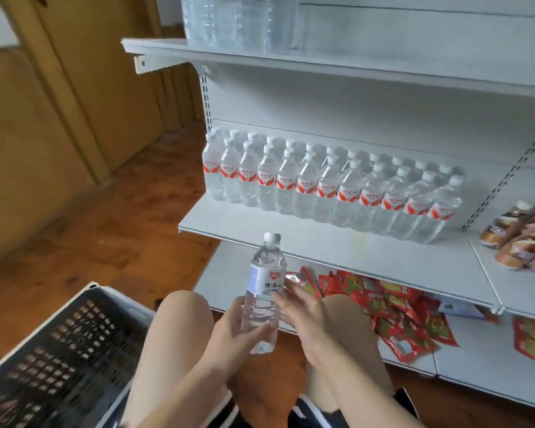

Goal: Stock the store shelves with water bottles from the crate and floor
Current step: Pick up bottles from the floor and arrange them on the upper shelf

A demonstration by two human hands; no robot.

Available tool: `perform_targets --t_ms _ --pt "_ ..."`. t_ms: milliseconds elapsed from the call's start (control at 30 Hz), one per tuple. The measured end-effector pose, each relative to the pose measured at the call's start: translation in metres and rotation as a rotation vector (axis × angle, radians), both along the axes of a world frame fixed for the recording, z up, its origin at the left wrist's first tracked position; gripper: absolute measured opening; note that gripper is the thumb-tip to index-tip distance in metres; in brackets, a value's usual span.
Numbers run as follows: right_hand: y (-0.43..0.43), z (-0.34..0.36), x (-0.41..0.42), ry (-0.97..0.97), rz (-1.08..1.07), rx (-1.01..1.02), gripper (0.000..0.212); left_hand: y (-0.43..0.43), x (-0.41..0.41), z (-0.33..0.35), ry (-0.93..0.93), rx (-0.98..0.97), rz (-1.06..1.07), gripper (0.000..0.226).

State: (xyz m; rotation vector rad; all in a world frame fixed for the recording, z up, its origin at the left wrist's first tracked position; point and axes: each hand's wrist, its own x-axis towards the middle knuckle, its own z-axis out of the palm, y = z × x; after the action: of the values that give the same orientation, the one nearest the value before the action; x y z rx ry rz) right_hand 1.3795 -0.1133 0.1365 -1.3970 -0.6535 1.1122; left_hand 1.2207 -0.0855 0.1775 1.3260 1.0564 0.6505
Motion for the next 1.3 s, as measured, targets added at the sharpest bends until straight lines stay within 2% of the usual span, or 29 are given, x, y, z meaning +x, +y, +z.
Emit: perform_targets --t_ms 67,167,333,500,633,767,867,967,1000,1067,1133,1200,1300 --pt "0.016 0.029 0.003 -0.065 0.066 0.076 0.030 0.016 -0.001 0.010 -0.011 0.086 -0.009 0.067" --pt "0.042 0.080 0.009 -0.209 0.180 0.242 0.036 0.050 -0.003 0.040 -0.034 0.218 -0.033 0.045" --pt "0.081 0.183 0.018 -0.432 0.285 0.451 0.049 0.106 -0.002 0.134 -0.078 0.487 -0.033 0.051" --pt "0.108 0.264 0.023 -0.611 0.187 0.596 0.057 0.137 0.013 0.218 -0.067 0.745 -0.119 0.048" --pt "0.133 0.316 0.038 -0.670 0.089 0.684 0.055 0.165 0.026 0.272 0.012 0.932 -0.132 0.054" --pt "0.163 0.351 0.061 -0.779 0.001 0.651 0.062 0.200 0.048 0.306 0.221 1.074 -0.075 0.057" --pt "0.184 0.361 0.082 -0.843 -0.050 0.624 0.053 0.223 0.074 0.318 0.228 1.101 -0.062 0.034" --pt "0.200 0.366 0.108 -0.920 -0.107 0.560 0.050 0.248 0.104 0.323 0.287 1.121 -0.104 0.028" --pt "0.205 0.367 0.117 -0.932 -0.122 0.535 0.049 0.257 0.114 0.325 0.346 1.138 -0.120 0.032" --pt "0.217 0.369 0.134 -0.939 -0.132 0.486 0.045 0.277 0.133 0.327 0.538 1.204 -0.126 0.060" --pt "0.233 0.369 0.150 -0.972 -0.156 0.437 0.040 0.294 0.149 0.329 0.734 1.270 -0.132 0.074" --pt "0.250 0.369 0.166 -1.015 -0.188 0.393 0.039 0.309 0.162 0.327 0.797 1.264 -0.181 0.074" --pt "0.280 0.369 0.187 -1.035 -0.212 0.338 0.038 0.329 0.177 0.314 0.773 1.161 -0.276 0.064"
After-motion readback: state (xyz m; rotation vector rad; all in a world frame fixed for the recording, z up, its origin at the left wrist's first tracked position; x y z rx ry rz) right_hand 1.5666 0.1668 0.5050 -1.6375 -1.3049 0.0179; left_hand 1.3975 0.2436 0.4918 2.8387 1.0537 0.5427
